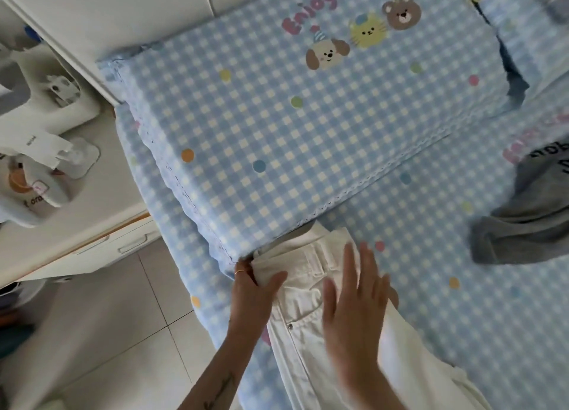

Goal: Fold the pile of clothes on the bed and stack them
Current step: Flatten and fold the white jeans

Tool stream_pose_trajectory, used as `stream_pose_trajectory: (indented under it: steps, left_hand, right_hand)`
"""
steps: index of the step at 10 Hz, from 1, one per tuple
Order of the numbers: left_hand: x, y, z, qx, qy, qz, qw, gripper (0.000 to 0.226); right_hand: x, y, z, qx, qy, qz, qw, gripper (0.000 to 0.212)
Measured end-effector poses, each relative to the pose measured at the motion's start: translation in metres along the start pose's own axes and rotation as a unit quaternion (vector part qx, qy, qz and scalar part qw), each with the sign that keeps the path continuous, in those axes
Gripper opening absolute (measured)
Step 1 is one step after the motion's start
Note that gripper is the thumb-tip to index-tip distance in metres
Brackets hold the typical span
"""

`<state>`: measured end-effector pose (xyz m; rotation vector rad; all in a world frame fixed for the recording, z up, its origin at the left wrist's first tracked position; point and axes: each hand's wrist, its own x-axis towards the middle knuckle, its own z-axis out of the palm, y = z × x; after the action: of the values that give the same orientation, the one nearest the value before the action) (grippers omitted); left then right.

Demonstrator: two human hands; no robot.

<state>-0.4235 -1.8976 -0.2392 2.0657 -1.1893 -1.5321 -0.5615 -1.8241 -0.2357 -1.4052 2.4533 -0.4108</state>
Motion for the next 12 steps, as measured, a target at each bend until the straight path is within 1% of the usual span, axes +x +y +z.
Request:
stream_pose_trajectory:
  steps: [1, 2, 3, 4, 5, 6, 7, 8, 9, 10, 11, 12]
  left_hand:
    - [0.005, 0.000, 0.001, -0.043, -0.029, 0.001, 0.999, 0.030]
    - [0.004, 0.004, 0.005, -0.075, -0.058, 0.022, 0.995, 0.027]
    - [-0.012, 0.011, 0.000, -0.081, -0.060, 0.052, 0.994, 0.024]
    - [-0.042, 0.022, -0.004, -0.063, -0.057, 0.090, 0.992, 0.021]
    - [-0.090, 0.031, 0.002, -0.012, -0.077, 0.174, 0.982, 0.022]
    - [-0.144, 0.024, 0.015, 0.079, -0.099, 0.267, 0.955, 0.035]
    - [-0.179, -0.005, 0.026, 0.120, -0.153, 0.225, 0.955, 0.055]
    - [-0.192, -0.052, 0.029, 0.156, -0.084, 0.143, 0.974, 0.084]
    - [-0.193, -0.086, 0.041, 0.155, -0.082, 0.054, 0.983, 0.069]
    - [-0.201, -0.099, 0.050, 0.240, -0.125, 0.110, 0.956, 0.044]
    - [-0.208, -0.106, 0.049, 0.383, -0.177, 0.260, 0.868, 0.052]
    - [-0.214, -0.109, 0.050, 0.515, -0.209, 0.345, 0.756, 0.059]
  right_hand:
    - [-0.037, 0.001, 0.024, -0.023, -0.112, 0.066, 0.991, 0.067]
    - [-0.022, -0.005, 0.034, -0.042, -0.236, 0.119, 0.964, 0.072]
    - [-0.022, -0.003, 0.019, 0.105, -0.230, 0.118, 0.960, 0.065]
    - [-0.016, -0.023, -0.040, 0.345, -0.157, 0.231, 0.896, 0.058]
    - [0.002, -0.044, -0.094, 0.431, -0.187, 0.285, 0.836, 0.057]
    - [-0.005, -0.029, -0.136, 0.375, -0.176, 0.297, 0.860, 0.056]
    - [-0.047, 0.005, -0.164, 0.340, -0.127, 0.318, 0.876, 0.024]
    - [-0.105, 0.041, -0.183, 0.391, -0.080, 0.355, 0.846, 0.006]
    - [-0.168, 0.074, -0.196, 0.453, -0.024, 0.410, 0.791, 0.017]
    - [-0.228, 0.114, -0.199, 0.436, -0.011, 0.473, 0.766, 0.028]
    - [-0.285, 0.162, -0.189, 0.419, 0.003, 0.536, 0.733, 0.028]
    - [-0.326, 0.196, -0.163, 0.440, 0.026, 0.577, 0.687, 0.022]
